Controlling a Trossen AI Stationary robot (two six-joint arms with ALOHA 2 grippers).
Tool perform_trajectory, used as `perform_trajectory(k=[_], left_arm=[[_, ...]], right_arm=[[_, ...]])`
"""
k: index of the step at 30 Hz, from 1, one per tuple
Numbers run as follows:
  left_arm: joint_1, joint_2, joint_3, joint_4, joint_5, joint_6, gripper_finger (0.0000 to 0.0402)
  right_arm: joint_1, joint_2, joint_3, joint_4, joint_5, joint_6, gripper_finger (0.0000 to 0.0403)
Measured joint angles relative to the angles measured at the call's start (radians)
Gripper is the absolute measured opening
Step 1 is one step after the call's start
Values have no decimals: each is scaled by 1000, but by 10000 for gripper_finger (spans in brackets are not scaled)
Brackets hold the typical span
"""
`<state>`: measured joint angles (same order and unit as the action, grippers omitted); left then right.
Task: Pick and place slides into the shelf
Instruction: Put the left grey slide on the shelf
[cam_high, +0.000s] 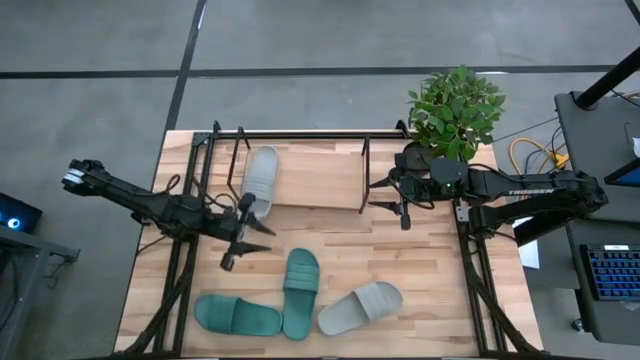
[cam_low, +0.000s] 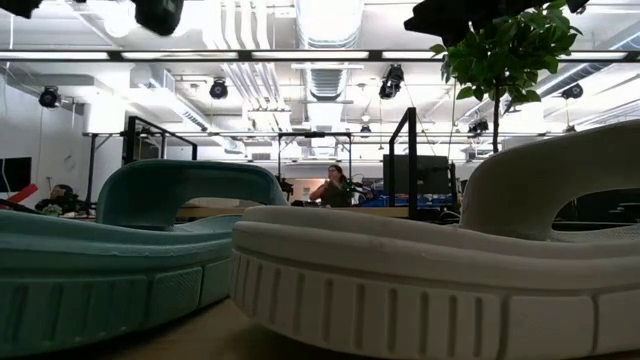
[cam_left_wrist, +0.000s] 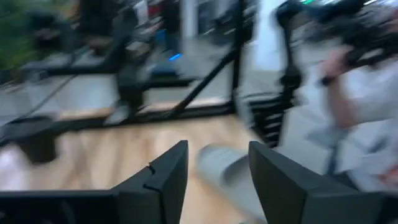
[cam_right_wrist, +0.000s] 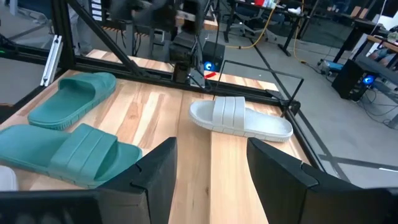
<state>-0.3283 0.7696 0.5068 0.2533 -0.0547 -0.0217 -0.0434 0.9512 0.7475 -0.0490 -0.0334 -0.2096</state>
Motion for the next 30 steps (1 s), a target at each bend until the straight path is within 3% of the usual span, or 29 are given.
perform_trajectory(k=[3,7,9,21,30], left_arm=[[0,14,-6,89,182,2,139],[0,43,-6,133,523,2,132],[0,55,-6,134,588,1,132],[2,107,-6,128,463,2,131],[3,-8,-14,26,393,2,131]], right_arm=[[0,0,0,0,0,0,185],[0,0,0,0,0,0,185],[0,0,0,0,0,0,185],[0,0,0,-5,0,30,185],[91,-101,5,-29,-53,183,185]])
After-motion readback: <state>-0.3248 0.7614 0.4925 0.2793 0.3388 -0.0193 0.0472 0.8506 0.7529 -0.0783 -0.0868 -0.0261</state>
